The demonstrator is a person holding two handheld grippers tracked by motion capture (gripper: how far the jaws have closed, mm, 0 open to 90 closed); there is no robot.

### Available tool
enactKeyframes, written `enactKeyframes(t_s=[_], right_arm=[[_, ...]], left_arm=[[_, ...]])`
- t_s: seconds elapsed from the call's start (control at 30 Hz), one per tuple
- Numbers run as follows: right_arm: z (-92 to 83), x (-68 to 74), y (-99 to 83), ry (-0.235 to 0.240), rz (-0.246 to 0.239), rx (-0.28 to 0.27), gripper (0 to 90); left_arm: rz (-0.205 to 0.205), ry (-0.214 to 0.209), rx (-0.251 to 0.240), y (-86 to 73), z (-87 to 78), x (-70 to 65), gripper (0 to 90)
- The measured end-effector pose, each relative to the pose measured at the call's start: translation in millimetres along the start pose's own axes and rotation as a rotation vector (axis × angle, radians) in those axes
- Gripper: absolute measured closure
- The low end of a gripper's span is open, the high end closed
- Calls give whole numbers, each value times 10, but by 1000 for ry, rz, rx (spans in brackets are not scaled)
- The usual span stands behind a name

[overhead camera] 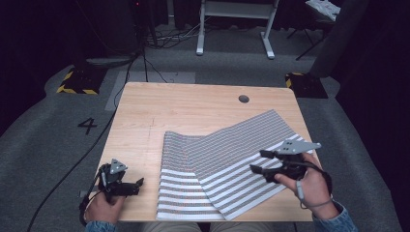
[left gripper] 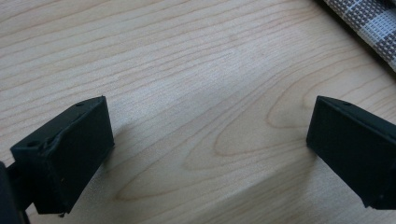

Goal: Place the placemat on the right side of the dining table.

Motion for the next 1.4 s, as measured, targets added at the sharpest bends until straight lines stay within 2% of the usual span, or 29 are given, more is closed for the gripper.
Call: enactKeyframes(t_s=[0.1, 0.23, 0.3, 0.47, 0.63, 0.8, 1.0, 1.07, 1.13, 1.2, 1.3, 1.4], right_arm=[[-40, -314, -52, -95, 69, -3, 327], [-54, -695, -206, -221, 139, 22, 324], [-42, -886, -348, -277, 178, 54, 316], [-10, -1224, -707, -395, 241, 135, 299], [-4, -1423, -1043, -450, 307, 223, 287], [-21, -1578, -1244, -538, 318, 258, 282], [66, -1645, -1442, -509, 436, 291, 264], [82, -1639, -1468, -499, 461, 289, 333], [75, -1625, -1461, -478, 444, 288, 523], [55, -1594, -1406, -460, 398, 294, 649], [20, -1503, -1242, -453, 301, 269, 753], [-33, -1423, -1025, -457, 208, 212, 803]], left_arm=[[0, 1, -2, 0, 1, 0, 6], [0, 1, -2, 0, 1, 0, 6], [0, 0, 0, 0, 0, 0, 6], [0, 0, -2, 0, 1, 0, 6], [0, 0, -2, 0, 2, -1, 6], [-1, -2, 0, 1, 0, -1, 6], [-2, -4, 0, 0, 1, -1, 6], [-1, -2, 0, 1, 1, 0, 6], [-2, -2, 0, 0, 1, -1, 6], [-1, -2, 0, 1, 1, 0, 6], [-1, -2, 0, 1, 1, 0, 6], [-2, -3, 0, 0, 1, -1, 6]])
Point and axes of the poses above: each handheld gripper's, and its own axes: z roughly forward along the jaws, y roughly out of its top, x roughly to its left, the point moved 4 cm from there along z, roughly forward along the jaws, and after that the axes turned 9 degrees about -y, right-handed, at the moved point
